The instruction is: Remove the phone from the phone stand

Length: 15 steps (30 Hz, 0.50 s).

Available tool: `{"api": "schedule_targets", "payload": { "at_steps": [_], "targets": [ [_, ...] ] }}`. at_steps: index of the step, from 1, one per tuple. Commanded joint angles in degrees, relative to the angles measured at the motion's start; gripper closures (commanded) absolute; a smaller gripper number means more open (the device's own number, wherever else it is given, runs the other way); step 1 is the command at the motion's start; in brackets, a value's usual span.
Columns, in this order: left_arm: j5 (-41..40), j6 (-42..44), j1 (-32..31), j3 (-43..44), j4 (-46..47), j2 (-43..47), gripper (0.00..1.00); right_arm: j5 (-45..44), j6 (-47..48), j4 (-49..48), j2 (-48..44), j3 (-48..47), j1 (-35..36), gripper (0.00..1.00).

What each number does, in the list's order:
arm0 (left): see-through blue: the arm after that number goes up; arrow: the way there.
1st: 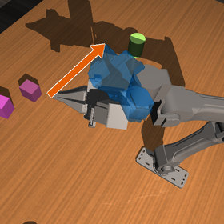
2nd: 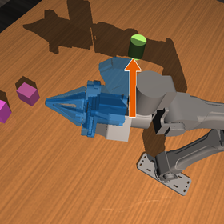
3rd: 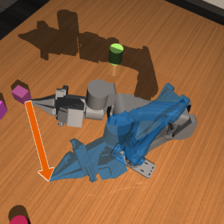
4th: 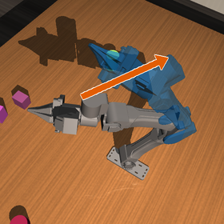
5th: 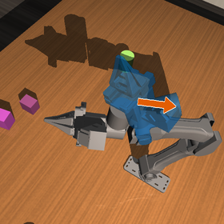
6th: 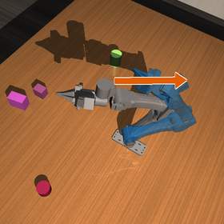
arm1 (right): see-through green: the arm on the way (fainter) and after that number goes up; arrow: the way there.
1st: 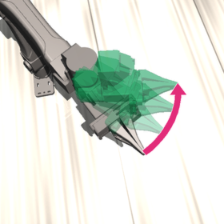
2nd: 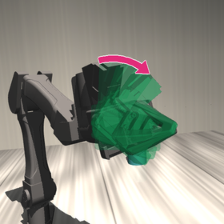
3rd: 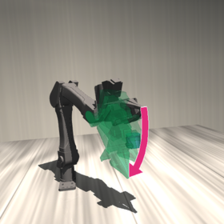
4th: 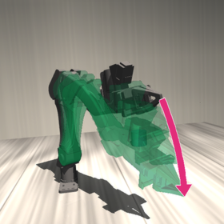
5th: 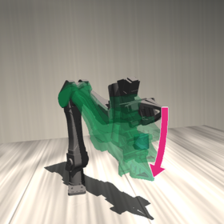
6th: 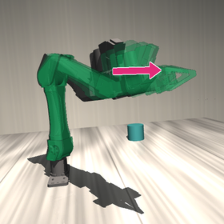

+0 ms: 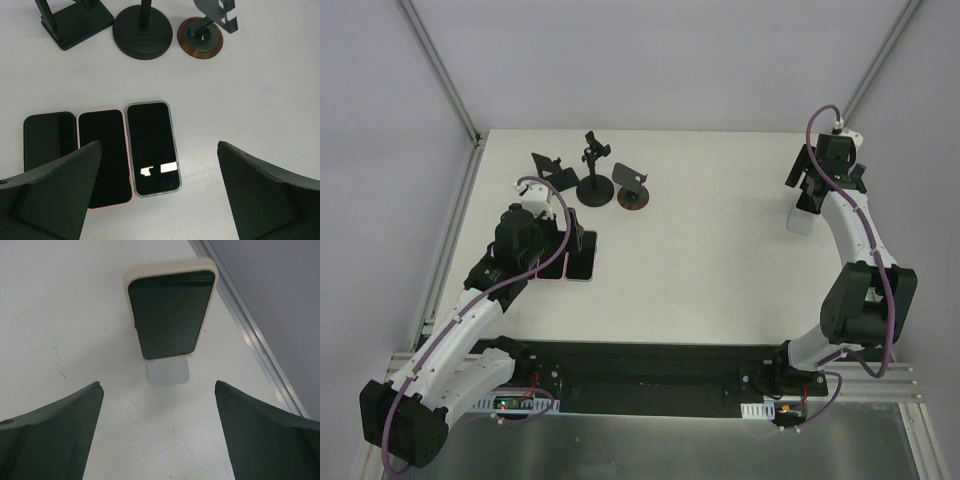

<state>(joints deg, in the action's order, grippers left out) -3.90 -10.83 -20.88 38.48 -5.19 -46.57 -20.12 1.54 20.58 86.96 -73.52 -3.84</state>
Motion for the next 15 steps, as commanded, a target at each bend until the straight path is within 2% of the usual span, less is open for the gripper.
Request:
{"api": "schedule_targets", "payload": {
  "at_steps": [1,15],
  "targets": [
    [-1.1,3.0,0.3,1.8,-0.3,-3.0,0.01,2.8,4.9,-5.3,5.3,-5.6,-2.0,0.04],
    [-2.6,4.3,0.4,1.4,0.1,-4.8,0.01,11.1,11.9,-10.0,13.0,-8.3,-7.7,0.04]
  ]
}}
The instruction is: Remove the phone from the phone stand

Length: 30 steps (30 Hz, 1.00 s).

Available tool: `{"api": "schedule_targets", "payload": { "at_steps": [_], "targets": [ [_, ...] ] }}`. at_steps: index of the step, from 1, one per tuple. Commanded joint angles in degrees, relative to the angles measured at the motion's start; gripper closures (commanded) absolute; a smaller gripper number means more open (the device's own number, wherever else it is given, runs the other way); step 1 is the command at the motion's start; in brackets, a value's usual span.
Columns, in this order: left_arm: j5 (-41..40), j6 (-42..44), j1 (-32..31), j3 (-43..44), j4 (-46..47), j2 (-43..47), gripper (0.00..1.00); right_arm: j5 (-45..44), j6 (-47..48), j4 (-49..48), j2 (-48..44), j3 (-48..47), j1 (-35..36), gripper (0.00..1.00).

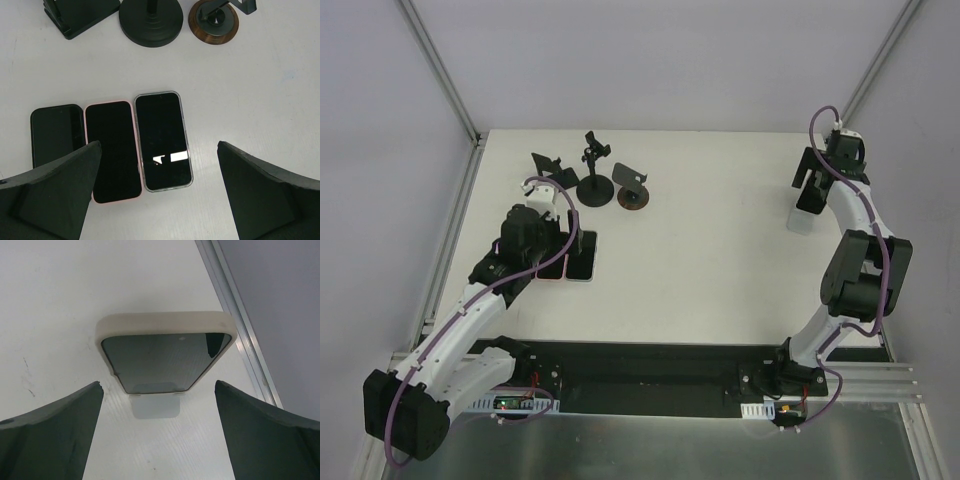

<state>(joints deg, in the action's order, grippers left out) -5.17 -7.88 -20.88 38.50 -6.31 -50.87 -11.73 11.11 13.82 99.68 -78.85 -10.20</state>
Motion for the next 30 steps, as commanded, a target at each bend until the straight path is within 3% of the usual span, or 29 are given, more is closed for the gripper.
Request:
{"api": "schedule_targets", "payload": {
  "at_steps": [1,13,19,24,25,28,30],
  "targets": [
    [-1.2,1.4,0.4,1.5,1.3,-0.8,0.01,3.3,2.7,-3.5,0.5,-2.9,-1.7,0.04],
    [0.2,1.5,0.9,1.7,1.2,-2.7,0.01,10.6,3.6,-4.7,4.6,-4.2,-4.0,0.04],
    [0.2,1.7,0.9,1.6,1.2,-2.7,0.01,13.0,4.8,-5.2,3.9,-3.1,-4.4,0.21],
    [0.5,1.9,0.9,1.7,1.3,-2.6,0.01,14.3,6.3,-5.7,2.5,-2.4,-4.4,0.47],
    [0.7,1.8,1.0,1.7,1.2,-2.4,0.01,14.4,6.5,-5.7,2.1,-2.3,-4.4,0.57],
    [0.9,1.8,1.0,1.7,1.3,-2.0,0.01,15.1,6.8,-5.7,1.1,-1.8,-4.4,0.70],
    [0.9,1.7,1.0,1.7,1.3,-1.9,0.01,15.4,6.8,-6.2,-0.3,-1.0,-4.4,0.71]
  ]
}}
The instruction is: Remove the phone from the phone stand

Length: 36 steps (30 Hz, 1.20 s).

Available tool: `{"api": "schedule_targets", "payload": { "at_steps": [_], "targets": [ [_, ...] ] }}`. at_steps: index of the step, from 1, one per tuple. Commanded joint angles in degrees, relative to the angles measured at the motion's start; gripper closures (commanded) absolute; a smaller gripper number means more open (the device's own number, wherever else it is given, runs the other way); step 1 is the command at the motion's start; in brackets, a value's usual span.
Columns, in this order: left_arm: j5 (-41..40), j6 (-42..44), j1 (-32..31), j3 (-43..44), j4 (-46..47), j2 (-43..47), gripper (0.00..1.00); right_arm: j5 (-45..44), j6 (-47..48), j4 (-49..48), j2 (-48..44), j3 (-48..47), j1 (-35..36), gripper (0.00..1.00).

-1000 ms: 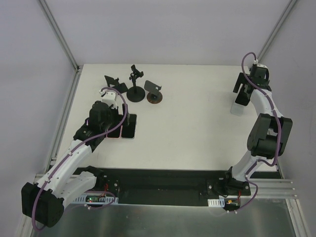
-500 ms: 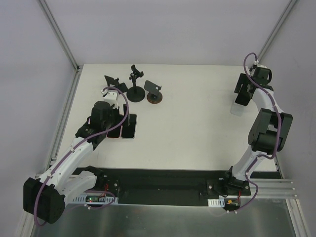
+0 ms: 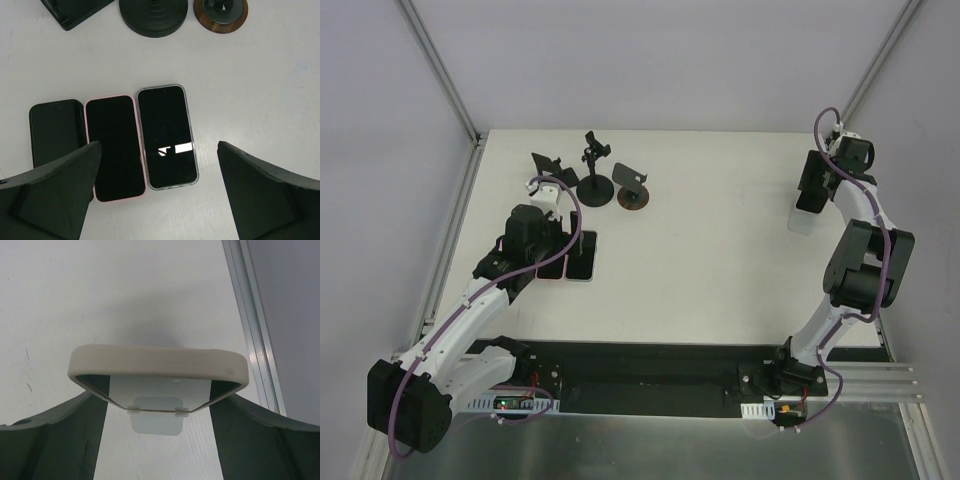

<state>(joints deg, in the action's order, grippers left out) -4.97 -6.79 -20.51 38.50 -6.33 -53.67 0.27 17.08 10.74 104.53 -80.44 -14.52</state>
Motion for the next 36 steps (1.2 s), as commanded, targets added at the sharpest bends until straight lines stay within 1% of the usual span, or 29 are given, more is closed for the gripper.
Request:
{"api": "schedule_targets", "payload": {
  "at_steps": [1,11,17,19,23,24,26,27,29,30,32,33,36],
  "targets": [
    [0.8,0.6,0.6,1.7,1.2,1.1,0.01,3.4,0.9,-3.2,-5.6,0.8,-0.1,0.72],
    [2.7,-0.1,0.6,1.8,1.3,1.8,0.01,5.5,0.7,-3.6,-14.3,3.6,0.9,0.75],
    [4.6,-0.7,0.6,1.9,1.3,2.2,0.01,6.3,-1.3,-1.4,-21.0,6.3,4.7,0.75],
    [4.9,-1.0,0.6,1.9,1.4,2.3,0.01,6.1,-2.5,-1.2,-23.8,8.0,7.5,0.75],
    [8.7,-1.6,0.6,1.8,2.3,2.4,0.01,6.7,-4.2,1.0,-27.3,9.7,13.7,0.75],
    [9.4,-1.8,0.6,1.8,2.5,2.5,0.01,6.1,-4.3,1.6,-27.7,10.0,16.9,0.75],
    [10.6,-2.2,0.6,1.8,2.8,2.7,0.01,6.0,-5.8,2.2,-29.1,11.5,20.2,0.75],
    [11.5,-2.6,0.6,1.7,2.9,3.0,0.01,6.0,-6.5,2.2,-29.5,12.1,23.5,0.75],
    [12.2,-3.4,0.6,1.5,3.1,3.2,0.01,6.3,-8.7,2.1,-30.3,13.6,26.7,0.75],
    [13.1,-4.5,0.6,1.4,3.4,3.4,0.01,6.8,-9.4,2.0,-30.4,14.1,30.0,0.75],
    [14.5,-6.0,0.6,1.0,4.1,3.6,0.01,7.2,-10.7,2.4,-30.5,14.8,33.1,0.75],
    [15.2,-7.8,0.6,0.8,4.9,3.6,0.01,6.9,-12.2,2.4,-30.7,15.3,36.0,0.75],
    [18.6,-11.6,0.2,0.5,6.2,3.3,0.01,6.8,-17.0,1.3,-31.2,16.6,40.7,0.75]
  ]
}}
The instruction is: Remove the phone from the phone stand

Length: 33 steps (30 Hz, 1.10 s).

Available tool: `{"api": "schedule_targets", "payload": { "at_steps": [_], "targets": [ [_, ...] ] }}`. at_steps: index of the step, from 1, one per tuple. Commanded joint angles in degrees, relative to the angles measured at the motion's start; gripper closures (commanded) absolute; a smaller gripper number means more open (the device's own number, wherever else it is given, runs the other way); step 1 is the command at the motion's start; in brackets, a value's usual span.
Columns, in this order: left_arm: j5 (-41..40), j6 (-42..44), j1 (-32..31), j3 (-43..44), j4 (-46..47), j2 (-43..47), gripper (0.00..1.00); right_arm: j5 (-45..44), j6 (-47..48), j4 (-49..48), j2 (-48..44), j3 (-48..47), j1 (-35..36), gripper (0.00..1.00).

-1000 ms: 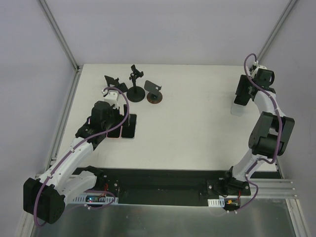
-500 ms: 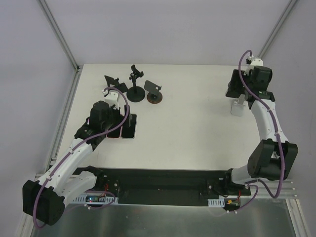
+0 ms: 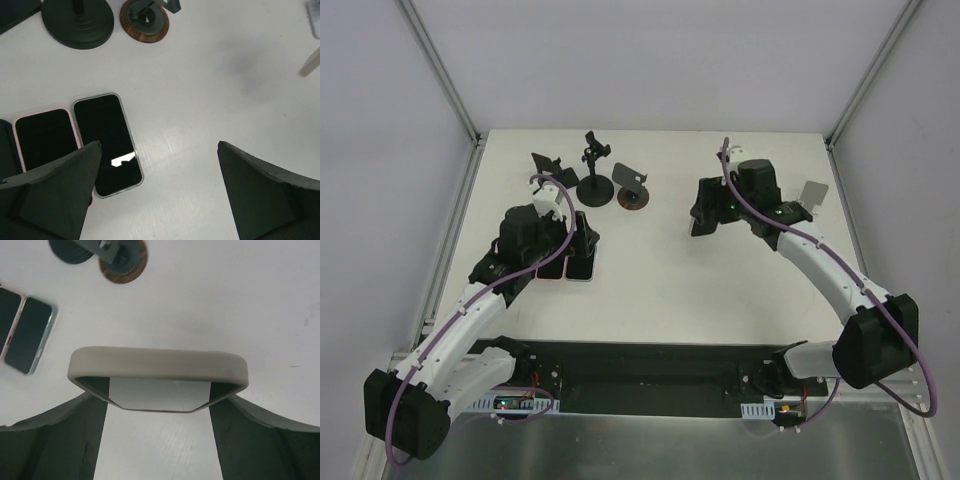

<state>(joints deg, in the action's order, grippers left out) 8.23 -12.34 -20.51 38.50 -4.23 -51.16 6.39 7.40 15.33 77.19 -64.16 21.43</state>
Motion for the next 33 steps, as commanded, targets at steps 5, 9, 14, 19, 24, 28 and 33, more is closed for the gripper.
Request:
{"api": "schedule_targets", "payload": {
  "at_steps": [5,9,14,19,24,28,33],
  "targets": [
    [6.5,-8.4,-4.7,0.2,8.5,0.4,0.01,-0.9,-17.1,-3.3,-3.6,0.9,9.4,0.75],
    [3.8,-7.7,-12.3,0.6,11.2,-2.4,0.01,-0.3,-23.6,-3.5,-3.5,1.0,11.7,0.75],
    [0.8,-6.5,-19.1,2.9,12.3,-7.4,0.01,1.1,-28.4,-3.8,-3.8,0.9,13.8,0.75],
    [-1.7,-2.7,-21.7,6.8,12.6,-12.5,0.04,3.6,-31.7,-4.5,-4.7,2.1,15.4,0.75],
    [-1.0,-1.6,-24.2,9.9,12.8,-17.4,0.09,5.3,-33.9,-6.0,-6.5,4.0,16.5,0.75],
    [0.9,-1.0,-26.0,11.1,13.7,-20.0,0.20,5.9,-34.3,-6.1,-8.3,5.4,16.6,0.75],
    [4.2,-0.8,-27.6,12.6,14.0,-23.0,0.36,6.3,-34.1,-6.0,-10.0,6.5,16.5,0.75]
  ]
}}
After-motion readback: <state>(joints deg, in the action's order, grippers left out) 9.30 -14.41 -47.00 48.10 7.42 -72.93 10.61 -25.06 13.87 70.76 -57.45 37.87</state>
